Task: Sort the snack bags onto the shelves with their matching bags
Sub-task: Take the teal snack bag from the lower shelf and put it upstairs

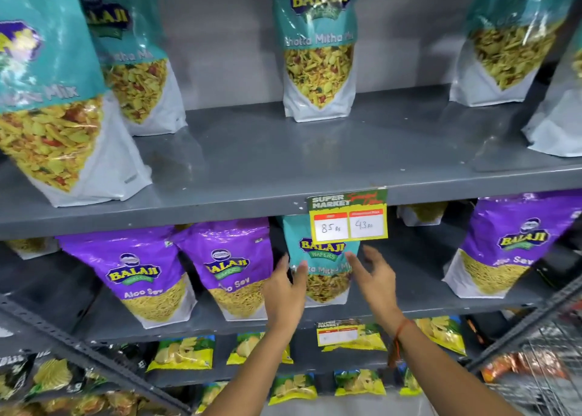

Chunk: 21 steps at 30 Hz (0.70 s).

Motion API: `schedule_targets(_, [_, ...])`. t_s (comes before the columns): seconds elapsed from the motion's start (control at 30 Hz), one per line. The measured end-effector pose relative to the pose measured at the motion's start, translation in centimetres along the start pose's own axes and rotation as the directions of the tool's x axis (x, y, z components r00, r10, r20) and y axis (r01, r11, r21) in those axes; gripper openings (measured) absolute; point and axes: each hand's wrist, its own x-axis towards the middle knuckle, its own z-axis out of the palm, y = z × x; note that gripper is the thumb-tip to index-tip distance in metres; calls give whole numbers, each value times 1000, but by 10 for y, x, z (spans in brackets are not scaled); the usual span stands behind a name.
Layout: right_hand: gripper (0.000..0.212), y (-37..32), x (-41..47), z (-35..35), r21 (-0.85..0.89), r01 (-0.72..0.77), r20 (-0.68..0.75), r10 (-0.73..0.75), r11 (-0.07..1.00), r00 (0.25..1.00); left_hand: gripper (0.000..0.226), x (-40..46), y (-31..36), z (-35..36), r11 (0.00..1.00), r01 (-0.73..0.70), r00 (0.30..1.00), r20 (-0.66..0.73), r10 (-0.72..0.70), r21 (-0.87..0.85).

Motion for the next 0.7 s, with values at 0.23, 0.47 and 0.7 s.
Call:
schedule_targets(0.23, [42,10,18,-3,-100,198,53,-194,975,980,33,6,4,10,999,-52,983,-178,48,-17])
schedule_targets(0.47, [39,11,-32,-33,-180,224,10,-226,958,974,32,-43,0,-4,988,-126,981,-156,111,-88])
schedule_targets(0.7, [32,5,-111,-82,-144,253,36,-251,957,967,47,-118,-8,-41,958,-233,967,-148,210,-166])
